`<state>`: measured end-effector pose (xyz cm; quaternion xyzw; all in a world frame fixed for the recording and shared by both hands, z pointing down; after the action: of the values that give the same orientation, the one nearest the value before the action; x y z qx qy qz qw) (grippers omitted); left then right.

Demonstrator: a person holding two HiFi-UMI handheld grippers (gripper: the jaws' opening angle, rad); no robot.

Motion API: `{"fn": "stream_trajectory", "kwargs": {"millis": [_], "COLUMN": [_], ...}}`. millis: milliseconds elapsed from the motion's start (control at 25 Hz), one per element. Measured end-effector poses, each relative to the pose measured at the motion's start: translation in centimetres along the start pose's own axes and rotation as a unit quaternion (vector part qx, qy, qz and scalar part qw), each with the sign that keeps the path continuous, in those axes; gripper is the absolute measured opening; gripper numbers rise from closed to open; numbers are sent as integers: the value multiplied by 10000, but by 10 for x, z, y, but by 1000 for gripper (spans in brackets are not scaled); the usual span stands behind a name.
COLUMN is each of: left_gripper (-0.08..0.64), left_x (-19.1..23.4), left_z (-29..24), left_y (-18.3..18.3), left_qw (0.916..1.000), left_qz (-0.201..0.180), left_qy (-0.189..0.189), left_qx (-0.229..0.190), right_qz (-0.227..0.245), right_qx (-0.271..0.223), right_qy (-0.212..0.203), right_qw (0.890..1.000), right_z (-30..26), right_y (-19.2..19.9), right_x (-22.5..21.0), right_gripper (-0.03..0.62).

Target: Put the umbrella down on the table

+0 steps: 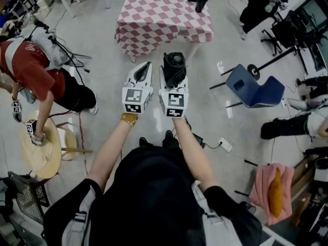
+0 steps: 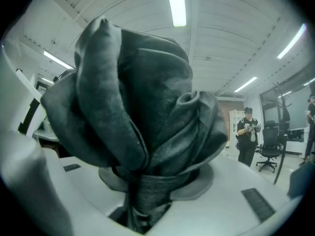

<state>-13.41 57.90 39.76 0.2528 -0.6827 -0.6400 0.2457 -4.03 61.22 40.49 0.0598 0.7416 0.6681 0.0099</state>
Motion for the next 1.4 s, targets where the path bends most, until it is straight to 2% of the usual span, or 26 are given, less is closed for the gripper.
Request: {"fn": "stream_trajectory", "kwargs": {"millis": [280,560,1120,1400], "left_gripper": [15,15,15,15], "left_x": [21,36,33,24], "left_z": [3,-26,-127,-147], "left_y": [0,8,7,4], "left_qw": [9999,9998,9993,9985], "left_qz": [9,-48,-71,-111], "left_qy": [128,97,-125,-283], "left_qx": [11,159,351,459], "right_qz": [-11,-154,-207,-272], "right_qx": [43,134,91,148], "right_qy": [-2,-61,-369,-562], "right_qw": [10000,9998,9991,9979], "right_z": [-16,-49,-120,-129], "right_y": [-3,1,2,5], "right_x": [22,12,-65,-91], "right_gripper": [187,187,187,187]}}
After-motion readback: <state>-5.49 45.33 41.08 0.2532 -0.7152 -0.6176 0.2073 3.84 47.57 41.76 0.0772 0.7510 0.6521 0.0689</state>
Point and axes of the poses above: the fingertips, and each gripper's own axes: z backward along the fingers, x to its left, y out of its underside, the point moved 4 cm from there along z, backward along the fingers, and after that the axes turned 3 degrees about x, right-handed, at the moved point
